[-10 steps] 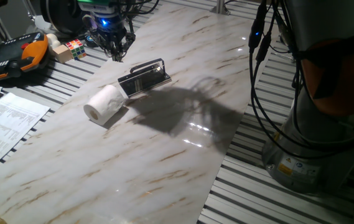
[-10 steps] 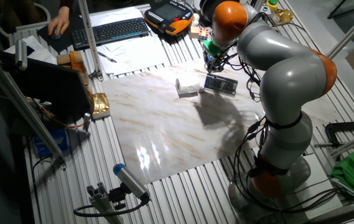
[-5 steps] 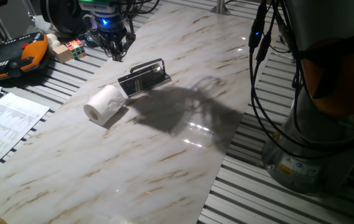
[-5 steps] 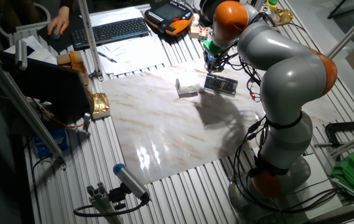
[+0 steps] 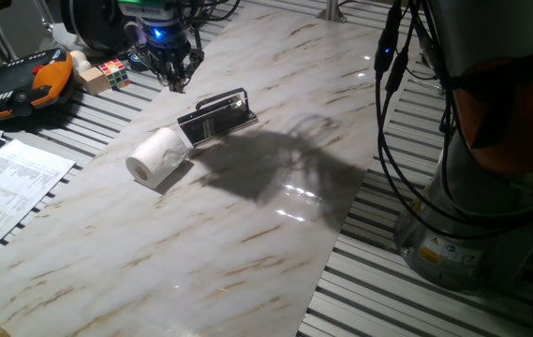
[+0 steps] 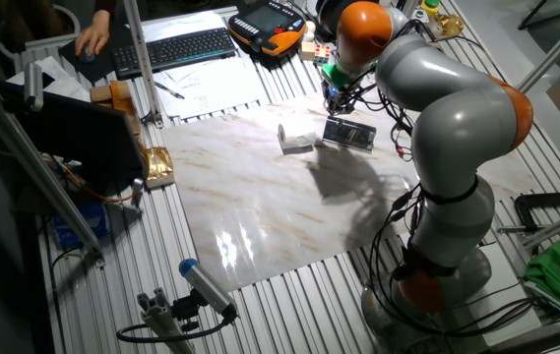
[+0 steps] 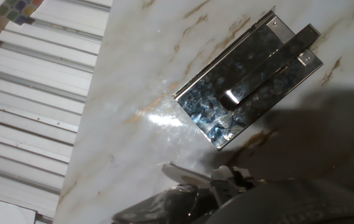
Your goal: Take the roll of paper down from the shelf
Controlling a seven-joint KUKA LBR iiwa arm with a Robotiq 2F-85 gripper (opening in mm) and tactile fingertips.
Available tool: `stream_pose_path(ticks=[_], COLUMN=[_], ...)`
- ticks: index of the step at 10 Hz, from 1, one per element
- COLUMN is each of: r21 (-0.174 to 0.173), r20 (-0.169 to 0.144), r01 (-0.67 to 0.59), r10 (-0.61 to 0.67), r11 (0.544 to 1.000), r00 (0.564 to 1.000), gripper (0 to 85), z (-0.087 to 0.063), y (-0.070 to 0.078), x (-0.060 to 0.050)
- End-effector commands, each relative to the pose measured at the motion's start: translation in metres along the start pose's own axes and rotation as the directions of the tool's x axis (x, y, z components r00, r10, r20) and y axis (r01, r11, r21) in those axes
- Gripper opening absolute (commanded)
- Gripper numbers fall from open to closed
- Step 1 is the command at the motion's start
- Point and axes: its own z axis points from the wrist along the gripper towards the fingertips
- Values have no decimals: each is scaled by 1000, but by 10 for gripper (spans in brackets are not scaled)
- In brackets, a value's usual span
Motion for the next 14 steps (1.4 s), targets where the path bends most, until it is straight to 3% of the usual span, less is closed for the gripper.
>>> stream_pose_path(ticks=[1,6,14], r21=[1,2,73], r20=[3,0,-11], r01=[-2,-15,-23], r10=[2,15,24], r11=[1000,1000,997], r00=[1000,1000,1000], gripper=[7,7,7], z=[0,0,-1], y=[0,0,-1], x=[0,-1,-3])
